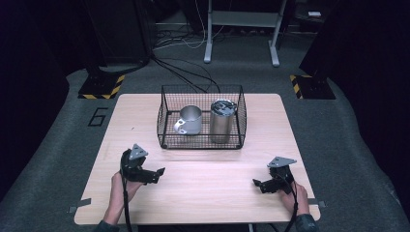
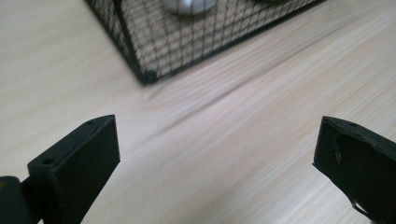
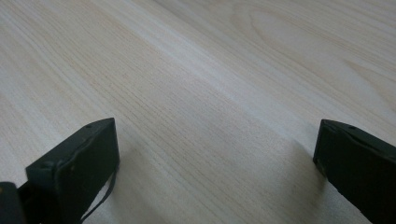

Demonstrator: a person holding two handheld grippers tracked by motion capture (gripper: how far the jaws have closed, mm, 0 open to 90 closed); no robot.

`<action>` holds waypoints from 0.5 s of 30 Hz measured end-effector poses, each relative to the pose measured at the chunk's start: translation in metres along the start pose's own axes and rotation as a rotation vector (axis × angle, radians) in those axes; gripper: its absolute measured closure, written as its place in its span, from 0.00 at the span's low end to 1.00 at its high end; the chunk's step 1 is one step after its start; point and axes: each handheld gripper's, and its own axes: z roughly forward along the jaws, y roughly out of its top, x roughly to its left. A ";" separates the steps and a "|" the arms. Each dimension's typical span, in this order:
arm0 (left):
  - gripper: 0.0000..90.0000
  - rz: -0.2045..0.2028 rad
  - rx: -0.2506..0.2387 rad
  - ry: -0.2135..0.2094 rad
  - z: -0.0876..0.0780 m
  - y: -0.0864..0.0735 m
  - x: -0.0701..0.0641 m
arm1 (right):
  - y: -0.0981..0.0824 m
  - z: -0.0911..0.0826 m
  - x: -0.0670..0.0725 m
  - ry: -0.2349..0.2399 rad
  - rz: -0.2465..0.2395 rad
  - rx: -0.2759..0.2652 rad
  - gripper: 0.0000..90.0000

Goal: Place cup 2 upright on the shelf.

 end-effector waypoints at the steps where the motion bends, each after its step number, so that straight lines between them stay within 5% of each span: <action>1: 0.00 -0.014 0.016 0.014 0.004 -0.009 0.002 | 0.000 0.000 0.000 0.000 -0.002 0.000 0.00; 5: 0.00 -0.061 0.055 0.049 0.013 -0.031 0.010 | 0.000 0.000 0.000 0.000 -0.003 0.000 0.00; 9: 0.00 -0.108 0.032 0.083 0.019 -0.046 0.015 | 0.000 0.000 0.000 0.000 0.001 0.000 0.00; 15: 0.00 -0.121 0.025 0.122 0.029 -0.057 0.017 | 0.000 0.000 0.000 0.000 0.000 0.000 0.00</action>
